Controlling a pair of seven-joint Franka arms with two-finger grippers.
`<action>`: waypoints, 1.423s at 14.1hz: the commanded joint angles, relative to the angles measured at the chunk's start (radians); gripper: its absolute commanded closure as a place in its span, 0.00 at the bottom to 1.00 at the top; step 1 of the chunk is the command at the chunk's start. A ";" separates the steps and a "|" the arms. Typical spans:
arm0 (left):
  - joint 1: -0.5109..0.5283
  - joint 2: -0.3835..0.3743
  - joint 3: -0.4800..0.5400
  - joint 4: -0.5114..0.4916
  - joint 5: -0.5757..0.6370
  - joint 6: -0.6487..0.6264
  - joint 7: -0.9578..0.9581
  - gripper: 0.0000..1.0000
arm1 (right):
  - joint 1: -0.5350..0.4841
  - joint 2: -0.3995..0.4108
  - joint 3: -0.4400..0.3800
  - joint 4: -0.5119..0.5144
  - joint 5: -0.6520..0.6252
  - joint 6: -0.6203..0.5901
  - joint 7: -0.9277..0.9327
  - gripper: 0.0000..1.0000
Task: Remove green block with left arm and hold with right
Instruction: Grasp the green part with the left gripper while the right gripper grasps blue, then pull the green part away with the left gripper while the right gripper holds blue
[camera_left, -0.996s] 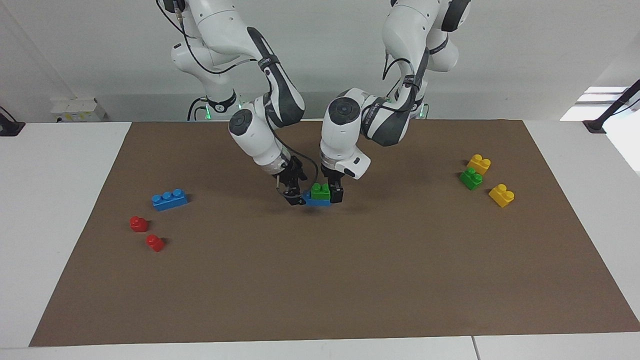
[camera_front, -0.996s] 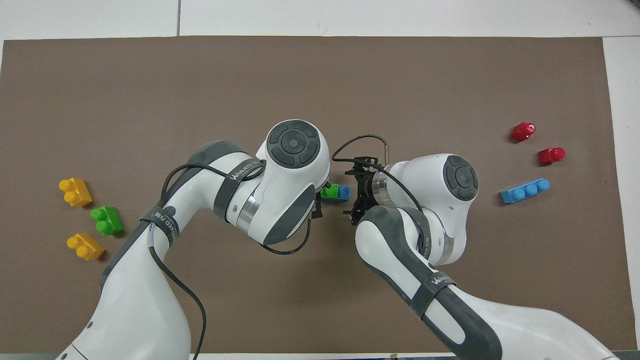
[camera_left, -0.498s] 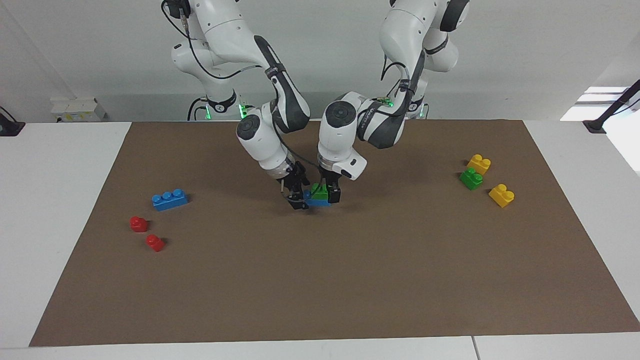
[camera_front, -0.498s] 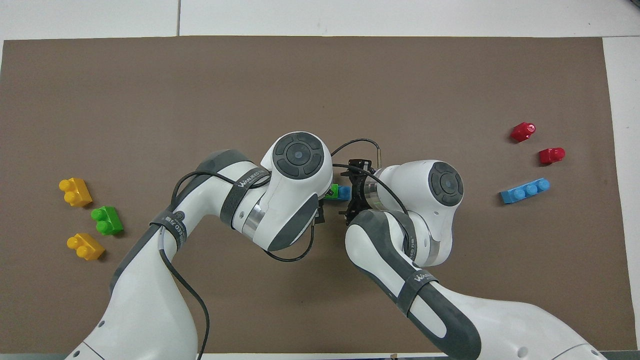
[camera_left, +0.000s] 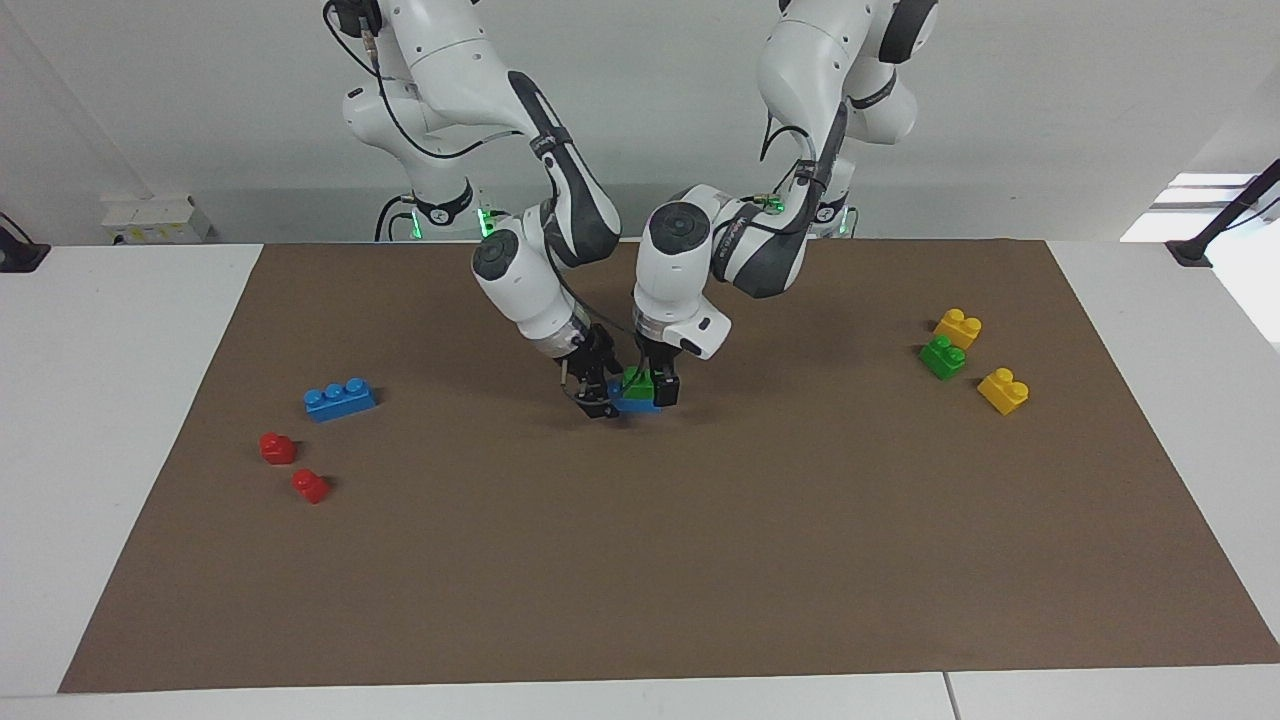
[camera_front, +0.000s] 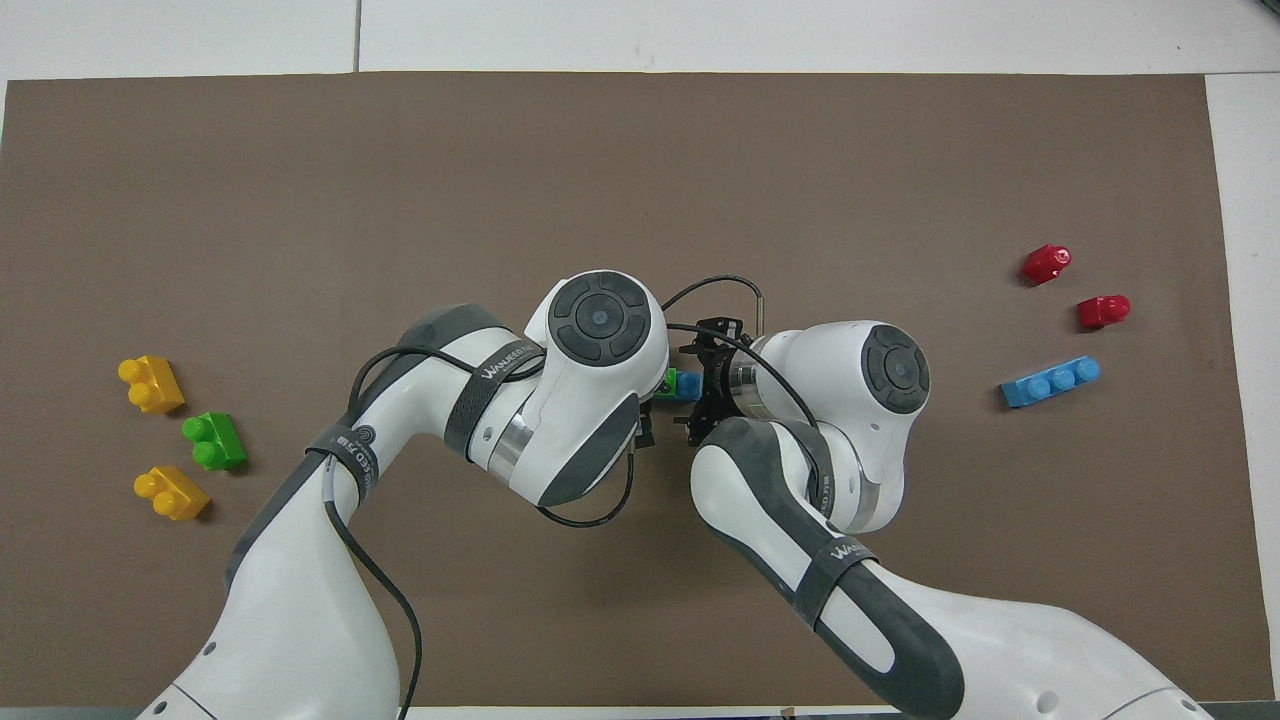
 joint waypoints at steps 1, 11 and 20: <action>-0.018 -0.009 0.015 -0.019 0.020 0.024 -0.027 0.00 | 0.008 0.003 -0.002 -0.004 0.030 0.028 -0.012 0.10; -0.018 -0.009 0.015 -0.025 0.020 0.044 -0.035 0.00 | 0.008 0.011 -0.002 0.000 0.082 0.067 -0.012 0.49; -0.024 -0.009 0.016 -0.036 0.022 0.082 -0.063 0.00 | 0.010 0.011 -0.002 0.000 0.082 0.073 -0.065 1.00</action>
